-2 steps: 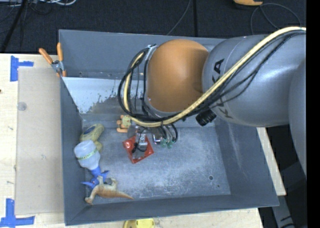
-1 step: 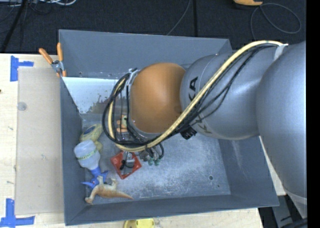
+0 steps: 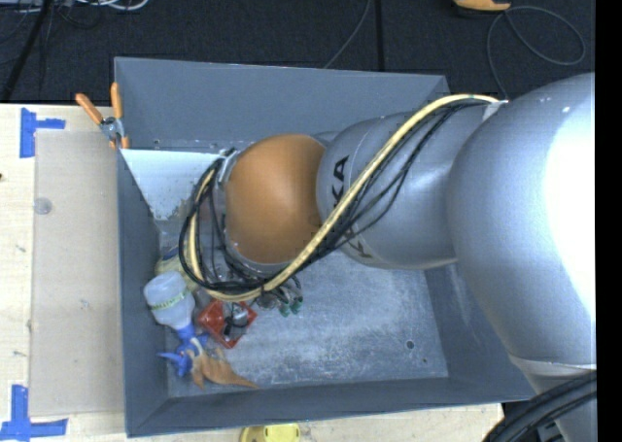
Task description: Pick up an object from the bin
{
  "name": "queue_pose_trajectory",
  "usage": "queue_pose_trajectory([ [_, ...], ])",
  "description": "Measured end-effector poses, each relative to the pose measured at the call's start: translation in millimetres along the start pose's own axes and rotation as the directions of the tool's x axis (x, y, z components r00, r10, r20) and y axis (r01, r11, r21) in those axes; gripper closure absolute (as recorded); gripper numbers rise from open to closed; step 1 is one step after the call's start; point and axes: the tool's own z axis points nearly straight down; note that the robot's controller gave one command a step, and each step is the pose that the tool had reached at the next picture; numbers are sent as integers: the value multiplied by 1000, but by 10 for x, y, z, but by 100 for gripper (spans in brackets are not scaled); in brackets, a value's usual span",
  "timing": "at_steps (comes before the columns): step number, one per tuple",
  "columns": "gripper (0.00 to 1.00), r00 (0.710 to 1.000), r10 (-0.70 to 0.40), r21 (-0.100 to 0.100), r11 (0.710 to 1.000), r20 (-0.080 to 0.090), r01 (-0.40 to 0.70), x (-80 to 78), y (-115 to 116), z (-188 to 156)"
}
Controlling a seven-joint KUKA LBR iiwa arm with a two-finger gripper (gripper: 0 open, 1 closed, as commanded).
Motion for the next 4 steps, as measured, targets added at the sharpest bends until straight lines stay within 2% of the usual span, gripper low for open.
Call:
queue_pose_trajectory([
  [1, 0, 998, -70, -7, 998, -3, 70, -19, -215, 169],
  [2, 0, 972, 232, -1, 973, 23, -232, 162, 133, 212],
  [3, 100, 918, -396, -7, 918, 9, 396, -247, -101, 330],
  [4, 100, 920, -393, -6, 920, 11, 393, -250, -111, 327],
])
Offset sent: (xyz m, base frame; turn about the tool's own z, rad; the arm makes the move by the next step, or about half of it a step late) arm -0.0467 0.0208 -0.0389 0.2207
